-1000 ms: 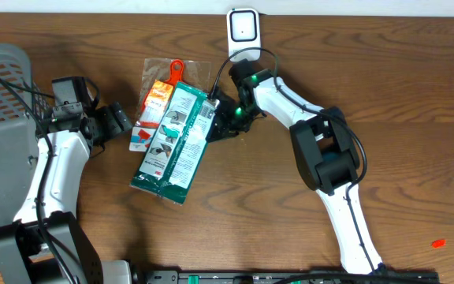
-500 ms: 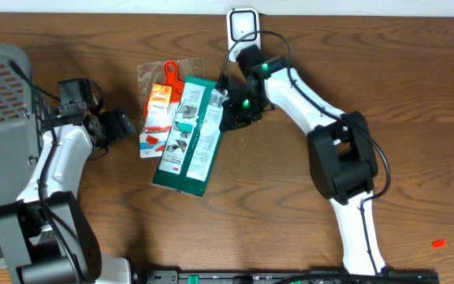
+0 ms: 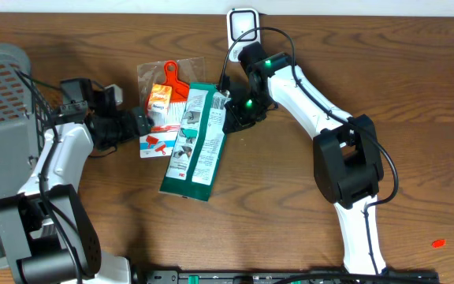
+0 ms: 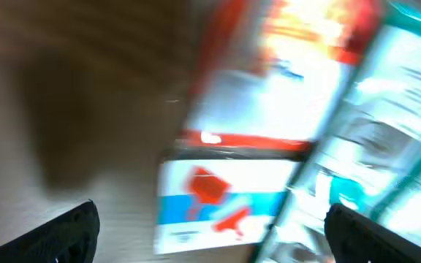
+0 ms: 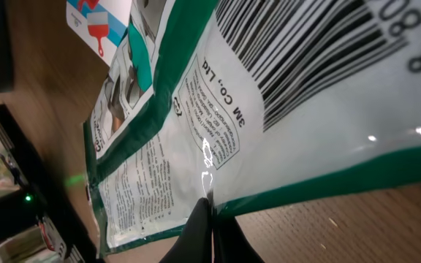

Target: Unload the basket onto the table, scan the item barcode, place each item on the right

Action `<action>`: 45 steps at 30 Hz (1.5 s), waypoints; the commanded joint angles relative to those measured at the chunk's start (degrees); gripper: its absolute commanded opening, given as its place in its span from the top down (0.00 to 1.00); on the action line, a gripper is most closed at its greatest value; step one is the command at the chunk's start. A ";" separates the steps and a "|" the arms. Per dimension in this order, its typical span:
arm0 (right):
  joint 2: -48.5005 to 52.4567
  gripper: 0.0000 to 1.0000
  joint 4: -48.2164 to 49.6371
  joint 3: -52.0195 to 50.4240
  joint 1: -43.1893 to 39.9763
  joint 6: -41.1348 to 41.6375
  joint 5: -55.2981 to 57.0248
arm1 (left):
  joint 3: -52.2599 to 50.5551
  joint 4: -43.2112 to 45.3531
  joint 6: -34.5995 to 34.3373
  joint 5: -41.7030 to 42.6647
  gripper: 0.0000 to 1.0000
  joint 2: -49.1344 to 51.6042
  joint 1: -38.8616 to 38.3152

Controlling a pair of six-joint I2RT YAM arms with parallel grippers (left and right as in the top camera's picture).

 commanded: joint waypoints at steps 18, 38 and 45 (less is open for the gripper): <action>-1.57 0.99 -1.64 0.20 -2.67 -4.72 -2.73 | -0.09 -4.81 5.77 34.16 0.02 16.57 0.39; -1.60 0.99 -6.54 8.15 -2.73 -5.77 -6.21 | -0.09 -5.18 5.99 34.29 0.02 16.63 -4.90; -1.60 0.99 -7.32 9.33 -2.67 -5.75 -6.23 | -0.09 -5.20 5.97 34.32 0.02 16.65 -7.63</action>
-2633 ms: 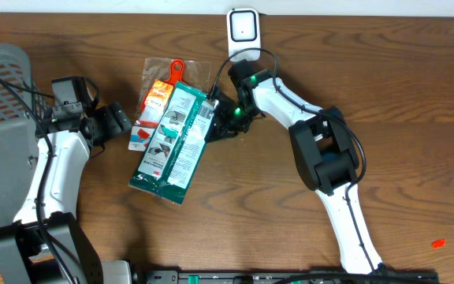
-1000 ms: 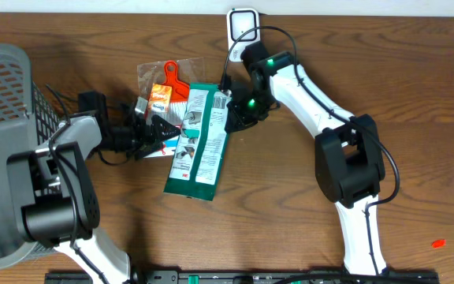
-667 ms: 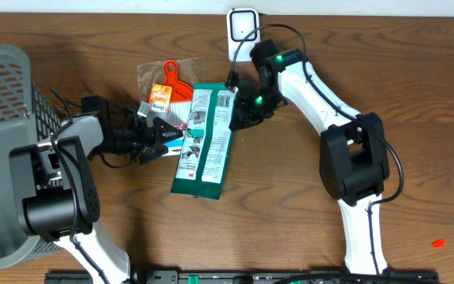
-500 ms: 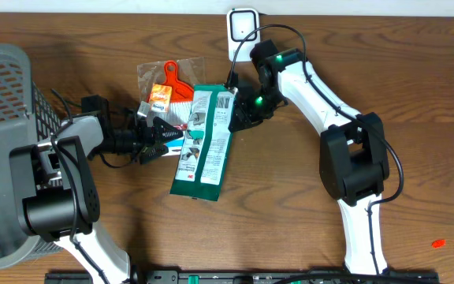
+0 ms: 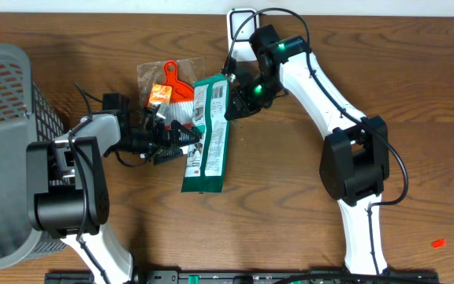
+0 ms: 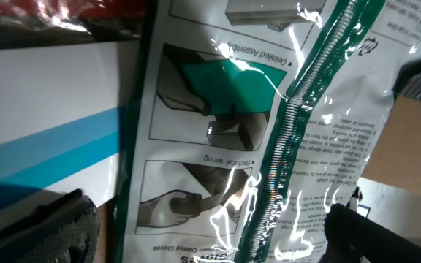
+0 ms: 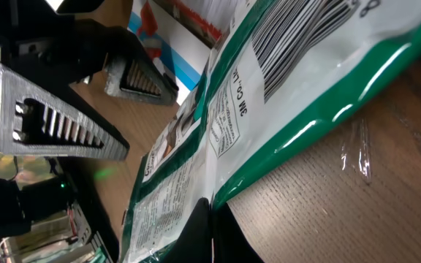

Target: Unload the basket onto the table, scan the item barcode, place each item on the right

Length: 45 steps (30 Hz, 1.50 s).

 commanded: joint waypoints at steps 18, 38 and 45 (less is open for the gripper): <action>-1.60 0.99 -6.91 9.03 0.44 -0.85 -1.31 | -0.09 0.17 1.90 0.52 0.02 0.79 -1.53; -1.60 0.99 -9.92 13.94 0.35 -0.37 -1.36 | -0.09 10.03 1.84 17.25 0.02 0.81 -1.53; -1.60 0.99 -11.39 15.69 0.35 -0.37 -1.36 | -0.09 13.14 1.36 17.27 0.02 0.83 -1.53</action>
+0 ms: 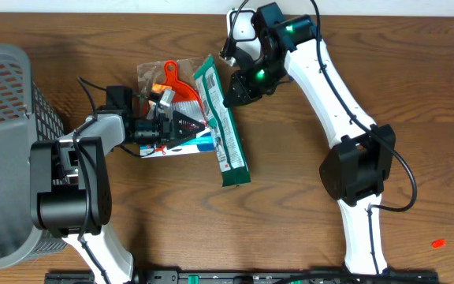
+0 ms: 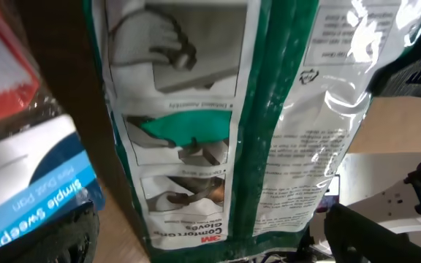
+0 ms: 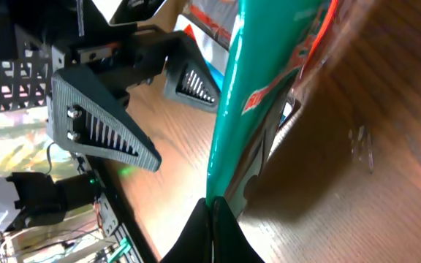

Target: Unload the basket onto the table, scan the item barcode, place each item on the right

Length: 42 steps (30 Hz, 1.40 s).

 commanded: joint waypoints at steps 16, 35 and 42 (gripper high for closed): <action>-1.60 0.99 -3.93 6.69 0.15 -0.33 -1.31 | -0.09 15.26 -10.40 -5.79 0.02 4.66 -0.07; -1.60 0.99 -4.52 8.37 -3.91 0.70 -11.26 | -0.09 46.71 -35.93 -11.87 0.02 5.49 -6.25; -1.60 0.99 -4.79 9.09 -4.59 0.68 -11.13 | -0.09 59.14 -47.50 -11.82 0.02 5.49 -9.09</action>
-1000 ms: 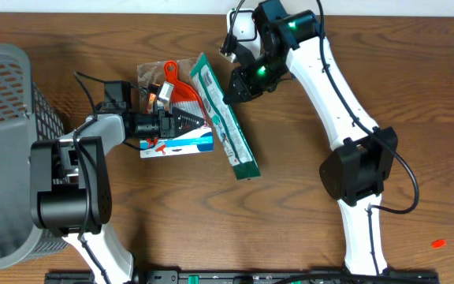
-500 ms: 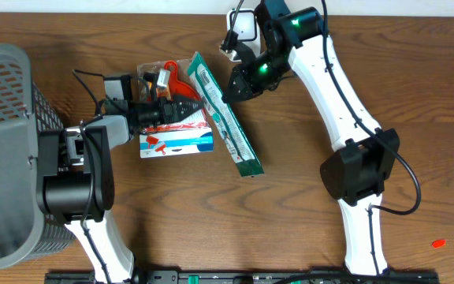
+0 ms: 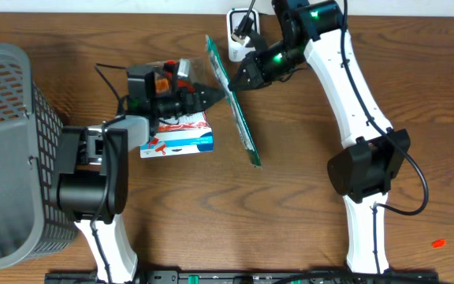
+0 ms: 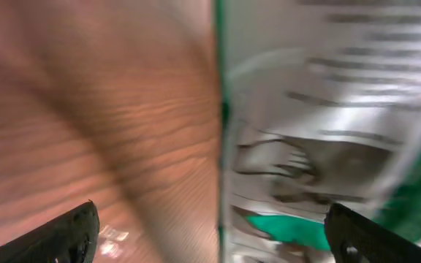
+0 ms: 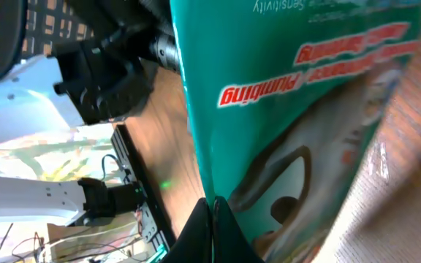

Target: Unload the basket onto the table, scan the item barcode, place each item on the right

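Observation:
The green and white glove packet (image 3: 239,110) hangs nearly edge-on to the overhead camera, running from the table's back toward the middle. My right gripper (image 3: 241,79) is shut on its upper edge. In the right wrist view the shut fingertips (image 5: 212,223) pinch the packet's teal printed face (image 5: 291,95). My left gripper (image 3: 207,95) is open and points at the packet from the left. The blurred left wrist view shows the packet's white back (image 4: 327,139) between and beyond the spread fingers (image 4: 68,234). No barcode can be read in any view.
A white, blue and red packet (image 3: 178,139) and an orange-topped packet (image 3: 164,79) lie under the left arm. A grey basket (image 3: 6,150) fills the left side. A white device (image 3: 240,22) with a cable sits at the back edge. Small red items lie far right.
The right gripper has moved up and back with the packet, which has turned from a tilted slant to almost edge-on. The left gripper, still open, now sits higher and closer against the packet's left face.
First the glove packet lay flat across the other packets, the right gripper shut on its upper right edge and the left gripper open to the left. It then sat shifted right, then tilted up off the pile. Now it hangs on edge with the left gripper beside it.

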Action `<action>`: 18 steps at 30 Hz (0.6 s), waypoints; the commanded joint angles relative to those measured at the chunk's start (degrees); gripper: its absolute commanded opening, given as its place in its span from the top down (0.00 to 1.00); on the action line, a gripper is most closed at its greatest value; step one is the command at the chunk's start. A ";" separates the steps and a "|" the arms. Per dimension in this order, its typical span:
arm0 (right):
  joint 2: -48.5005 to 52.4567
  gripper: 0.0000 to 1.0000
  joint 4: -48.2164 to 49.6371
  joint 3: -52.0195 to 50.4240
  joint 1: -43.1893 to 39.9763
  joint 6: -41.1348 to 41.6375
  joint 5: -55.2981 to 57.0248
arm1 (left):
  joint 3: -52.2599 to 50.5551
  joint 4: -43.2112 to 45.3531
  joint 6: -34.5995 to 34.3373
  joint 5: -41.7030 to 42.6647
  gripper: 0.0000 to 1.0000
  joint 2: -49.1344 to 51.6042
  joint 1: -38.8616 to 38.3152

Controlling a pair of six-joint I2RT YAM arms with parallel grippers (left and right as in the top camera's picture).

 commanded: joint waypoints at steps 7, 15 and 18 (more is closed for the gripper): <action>-1.57 0.99 -0.28 1.31 -0.72 0.44 -0.81 | 0.13 11.87 -11.65 -0.48 0.02 0.13 -0.20; -1.57 0.99 -3.15 1.57 -3.67 0.66 -0.85 | 0.13 9.79 -7.08 -1.03 0.02 1.62 1.75; -1.57 0.99 -4.39 1.62 -5.01 0.66 -1.01 | 0.13 9.81 -7.08 -2.43 0.02 3.39 3.28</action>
